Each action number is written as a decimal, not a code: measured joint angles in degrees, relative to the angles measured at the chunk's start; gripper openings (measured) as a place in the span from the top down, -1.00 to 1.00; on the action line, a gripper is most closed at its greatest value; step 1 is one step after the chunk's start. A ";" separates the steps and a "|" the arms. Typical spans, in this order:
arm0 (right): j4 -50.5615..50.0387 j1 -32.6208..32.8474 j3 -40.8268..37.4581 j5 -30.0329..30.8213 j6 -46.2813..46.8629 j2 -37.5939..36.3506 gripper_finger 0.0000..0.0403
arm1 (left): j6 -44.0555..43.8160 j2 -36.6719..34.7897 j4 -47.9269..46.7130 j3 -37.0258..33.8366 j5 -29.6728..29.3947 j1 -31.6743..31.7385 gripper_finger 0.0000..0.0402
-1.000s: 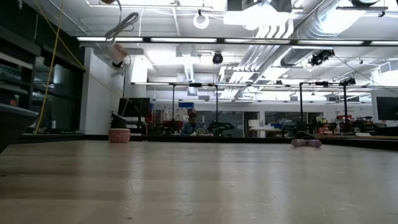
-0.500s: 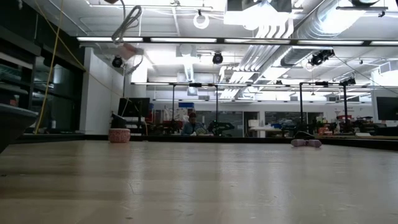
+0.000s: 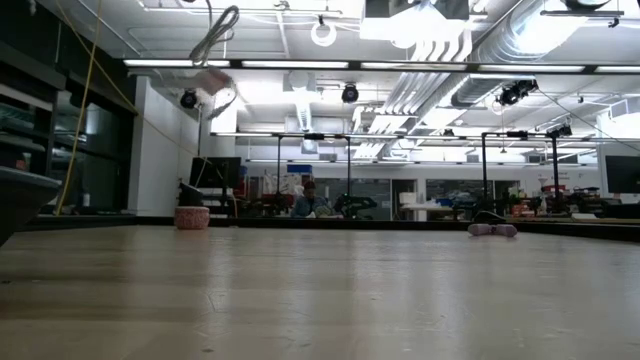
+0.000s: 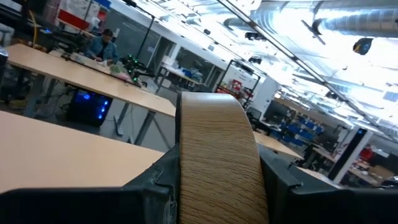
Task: Screw lightbulb
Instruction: Insert the white lightbulb into the brown lamp
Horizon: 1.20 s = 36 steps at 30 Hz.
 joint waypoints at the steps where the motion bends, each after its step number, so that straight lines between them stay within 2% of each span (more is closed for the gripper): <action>1: 0.01 0.00 0.00 -0.08 -0.18 0.00 0.12 | -0.03 0.00 0.00 0.00 0.12 0.00 0.43; 7: -0.06 0.00 0.00 -0.27 -0.26 0.00 0.12 | 0.60 -0.02 -0.17 0.00 0.25 -1.26 0.43; 20: -1.36 -0.04 0.00 1.57 9.69 -0.05 0.13 | 3.72 1.76 0.99 0.00 -1.48 -1.46 0.43; 31: -1.27 0.00 0.09 4.33 15.23 -0.17 0.13 | 14.44 4.09 11.26 0.02 0.63 -0.07 0.43; 36: -0.83 -0.02 -0.13 4.96 18.54 -0.15 0.13 | 14.85 4.13 11.91 0.02 1.24 -0.07 0.43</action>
